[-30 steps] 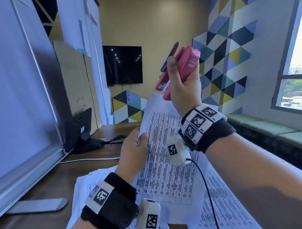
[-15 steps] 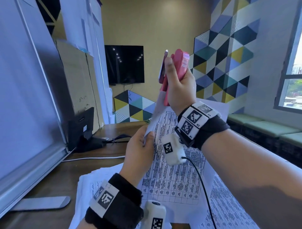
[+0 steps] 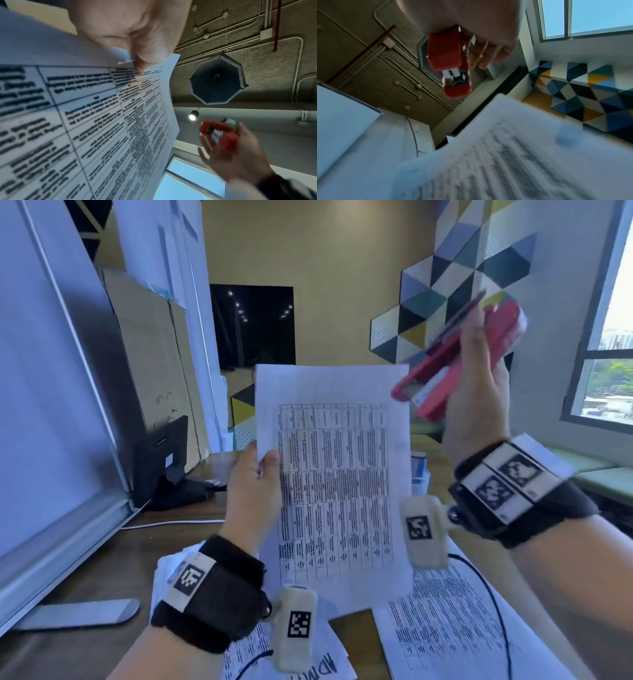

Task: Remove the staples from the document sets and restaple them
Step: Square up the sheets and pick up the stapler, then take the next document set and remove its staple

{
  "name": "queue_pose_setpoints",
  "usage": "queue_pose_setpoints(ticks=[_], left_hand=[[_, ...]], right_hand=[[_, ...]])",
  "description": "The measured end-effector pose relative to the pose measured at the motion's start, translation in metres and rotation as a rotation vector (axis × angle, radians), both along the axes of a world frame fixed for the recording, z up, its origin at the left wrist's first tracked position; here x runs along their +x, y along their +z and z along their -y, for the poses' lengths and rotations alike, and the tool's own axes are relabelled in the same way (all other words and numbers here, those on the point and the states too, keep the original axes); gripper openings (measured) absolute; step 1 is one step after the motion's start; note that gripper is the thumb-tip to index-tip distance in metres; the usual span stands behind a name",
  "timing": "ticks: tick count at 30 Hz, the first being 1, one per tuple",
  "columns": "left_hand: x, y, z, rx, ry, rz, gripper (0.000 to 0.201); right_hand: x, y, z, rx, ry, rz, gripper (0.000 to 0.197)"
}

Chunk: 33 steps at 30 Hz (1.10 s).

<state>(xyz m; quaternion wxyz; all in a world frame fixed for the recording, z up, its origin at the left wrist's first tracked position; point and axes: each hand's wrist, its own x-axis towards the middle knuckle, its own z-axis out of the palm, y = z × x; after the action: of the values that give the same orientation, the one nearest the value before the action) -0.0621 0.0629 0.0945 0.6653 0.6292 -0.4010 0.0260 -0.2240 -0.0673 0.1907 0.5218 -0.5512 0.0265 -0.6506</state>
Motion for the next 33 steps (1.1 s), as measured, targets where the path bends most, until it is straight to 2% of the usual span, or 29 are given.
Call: queue_pose_setpoints(ticks=[5, 7, 9, 12, 14, 16, 18, 19, 21, 22, 23, 27, 30, 31, 33], left_hand=[[0.007, 0.004, 0.005, -0.089, 0.030, -0.066, 0.021], [0.006, 0.002, 0.010, -0.080, 0.029, -0.105, 0.017], [0.001, 0.000, 0.016, -0.059, 0.006, -0.135, 0.024], [-0.004, -0.006, 0.022, 0.037, -0.033, -0.171, 0.029], [-0.002, -0.013, 0.026, 0.179, -0.096, -0.226, 0.026], [0.004, -0.019, 0.027, 0.416, -0.147, -0.220, 0.038], [0.016, -0.032, 0.026, 0.730, -0.142, -0.085, 0.038], [0.022, -0.038, 0.025, 0.887, -0.128, 0.020, 0.030], [0.038, -0.054, 0.022, 1.104, -0.095, 0.189, 0.013], [0.048, -0.062, 0.020, 1.170, -0.071, 0.228, 0.011], [0.058, -0.069, 0.017, 1.220, -0.035, 0.256, 0.011], [0.096, -0.081, 0.005, 1.408, 0.102, 0.260, 0.016], [0.128, -0.091, -0.005, 1.613, 0.229, 0.298, 0.036], [0.137, -0.096, -0.009, 1.660, 0.265, 0.304, 0.041], [0.145, -0.105, -0.016, 1.707, 0.311, 0.278, 0.054]], right_hand=[[-0.031, -0.070, 0.018, 0.113, 0.106, -0.611, 0.047], [-0.038, -0.096, 0.020, 0.148, 0.167, -0.789, 0.061], [-0.044, -0.115, 0.023, 0.183, 0.210, -0.899, 0.071], [-0.052, -0.129, 0.029, 0.269, 0.196, -0.931, 0.075], [-0.057, -0.138, 0.038, 0.356, 0.160, -0.955, 0.087], [-0.064, -0.148, 0.047, 0.429, 0.130, -1.027, 0.098], [-0.071, -0.161, 0.057, 0.485, 0.119, -1.105, 0.104], [-0.075, -0.168, 0.061, 0.501, 0.111, -1.153, 0.099], [-0.082, -0.179, 0.063, 0.515, 0.096, -1.268, 0.069], [-0.086, -0.188, 0.069, 0.525, 0.074, -1.329, 0.057], [-0.089, -0.196, 0.073, 0.526, 0.049, -1.377, 0.054], [-0.096, -0.208, 0.082, 0.519, -0.029, -1.573, 0.070], [-0.098, -0.211, 0.087, 0.543, 0.003, -1.594, 0.069], [-0.098, -0.213, 0.090, 0.531, 0.000, -1.634, 0.074], [-0.097, -0.218, 0.102, 0.459, -0.011, -1.716, 0.103]])
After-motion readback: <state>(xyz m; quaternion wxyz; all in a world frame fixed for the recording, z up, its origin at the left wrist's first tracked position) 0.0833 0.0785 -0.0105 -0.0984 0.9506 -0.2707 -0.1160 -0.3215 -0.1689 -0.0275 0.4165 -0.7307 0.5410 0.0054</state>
